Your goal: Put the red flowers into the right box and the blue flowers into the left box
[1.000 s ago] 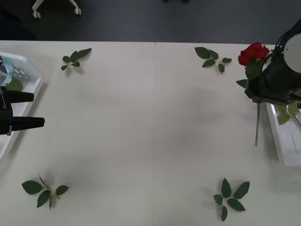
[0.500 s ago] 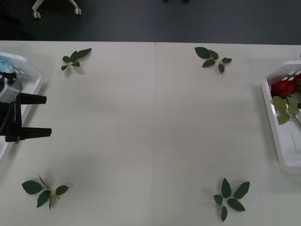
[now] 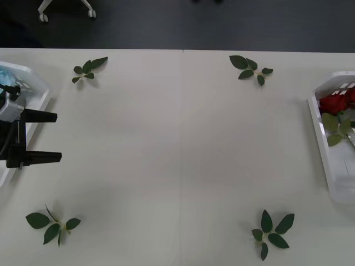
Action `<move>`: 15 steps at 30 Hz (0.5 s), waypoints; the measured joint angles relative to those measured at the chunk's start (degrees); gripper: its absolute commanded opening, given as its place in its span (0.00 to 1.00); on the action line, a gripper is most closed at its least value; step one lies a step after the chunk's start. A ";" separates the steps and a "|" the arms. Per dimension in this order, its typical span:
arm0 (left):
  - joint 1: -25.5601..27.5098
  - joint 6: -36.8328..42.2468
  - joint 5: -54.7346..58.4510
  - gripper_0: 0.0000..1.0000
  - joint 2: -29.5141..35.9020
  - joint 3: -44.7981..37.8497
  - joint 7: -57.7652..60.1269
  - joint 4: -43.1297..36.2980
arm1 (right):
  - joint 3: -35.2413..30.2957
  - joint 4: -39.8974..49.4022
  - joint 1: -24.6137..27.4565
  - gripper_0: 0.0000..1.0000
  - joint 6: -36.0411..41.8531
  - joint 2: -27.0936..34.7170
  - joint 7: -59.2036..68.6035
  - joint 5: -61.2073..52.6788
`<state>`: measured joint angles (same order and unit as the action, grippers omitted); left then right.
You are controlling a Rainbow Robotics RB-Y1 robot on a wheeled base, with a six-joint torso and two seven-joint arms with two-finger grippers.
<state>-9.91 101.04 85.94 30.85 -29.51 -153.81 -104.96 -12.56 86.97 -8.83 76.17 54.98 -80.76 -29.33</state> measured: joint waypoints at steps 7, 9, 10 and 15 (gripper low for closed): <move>0.00 0.01 0.26 1.00 0.42 0.00 0.00 0.00 | 0.05 -1.01 0.00 0.00 -4.51 0.00 -2.67 0.02; 0.00 0.01 0.26 1.00 0.42 0.00 0.00 0.00 | 0.05 -1.01 0.00 0.00 -5.52 0.00 -2.67 0.02; 0.00 0.01 0.26 1.00 0.42 0.00 0.00 0.00 | 0.06 -1.01 0.00 0.00 -6.05 0.00 -2.67 0.02; 0.00 0.02 0.26 1.00 0.42 0.00 0.00 0.00 | 0.63 -1.01 0.00 0.00 -8.02 -0.01 -2.67 0.02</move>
<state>-9.91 101.06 86.21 31.27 -29.52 -153.81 -104.97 -11.93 85.96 -8.83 68.15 54.97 -83.42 -29.30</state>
